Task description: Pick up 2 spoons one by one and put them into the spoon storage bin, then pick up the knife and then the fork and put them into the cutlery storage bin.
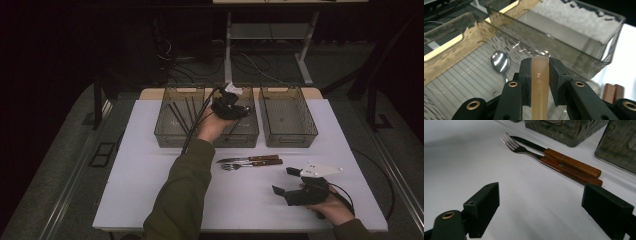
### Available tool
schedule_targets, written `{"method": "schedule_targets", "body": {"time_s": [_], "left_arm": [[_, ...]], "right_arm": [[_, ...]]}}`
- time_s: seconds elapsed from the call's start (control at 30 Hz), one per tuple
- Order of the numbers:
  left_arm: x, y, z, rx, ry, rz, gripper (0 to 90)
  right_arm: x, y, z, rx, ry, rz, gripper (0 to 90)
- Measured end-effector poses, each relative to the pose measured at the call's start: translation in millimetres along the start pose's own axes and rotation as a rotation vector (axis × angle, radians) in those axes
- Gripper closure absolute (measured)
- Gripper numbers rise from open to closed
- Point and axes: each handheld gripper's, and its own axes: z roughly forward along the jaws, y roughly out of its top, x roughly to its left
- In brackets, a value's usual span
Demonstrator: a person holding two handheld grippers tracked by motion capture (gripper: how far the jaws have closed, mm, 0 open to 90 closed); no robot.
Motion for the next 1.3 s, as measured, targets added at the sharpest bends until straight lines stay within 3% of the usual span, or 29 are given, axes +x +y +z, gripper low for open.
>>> {"method": "schedule_targets", "body": {"time_s": [0.17,0.27,0.4,0.57,0.77,1.07,1.1,1.3], "left_arm": [[5.9,-3.6,5.3,0.018,0.036,-0.045,71.7],[8.1,-5.0,5.9,0.0,0.03,-0.07,63.4],[6.4,-5.0,0.0,-0.007,0.026,-0.074,57.3],[-0.1,-6.9,-14.1,-0.018,0.018,-0.054,50.4],[-10.1,-19.0,-35.3,-0.065,-0.012,-0.071,45.4],[-24.7,-39.7,-67.3,-0.046,-0.024,-0.031,39.3],[-26.9,-42.7,-69.8,-0.053,-0.027,-0.042,38.6],[-37.0,-66.0,-86.5,-0.036,-0.038,-0.013,35.0]], "right_arm": [[0.8,-0.2,-0.1,0.0,0.004,0.003,14.3],[0.7,-1.2,-1.1,0.0,0.008,-0.001,14.3],[-0.3,-1.1,-2.3,-0.008,0.008,0.001,14.3],[-1.8,-1.1,-2.1,-0.004,0.007,0.0,14.3],[-1.8,0.2,-0.1,0.0,0.007,0.002,14.3],[-4.5,-0.1,0.4,0.0,0.002,0.009,14.3],[-4.5,-0.1,0.5,0.003,0.001,0.009,14.3],[-4.4,0.5,1.0,0.005,0.002,0.013,14.3]]}}
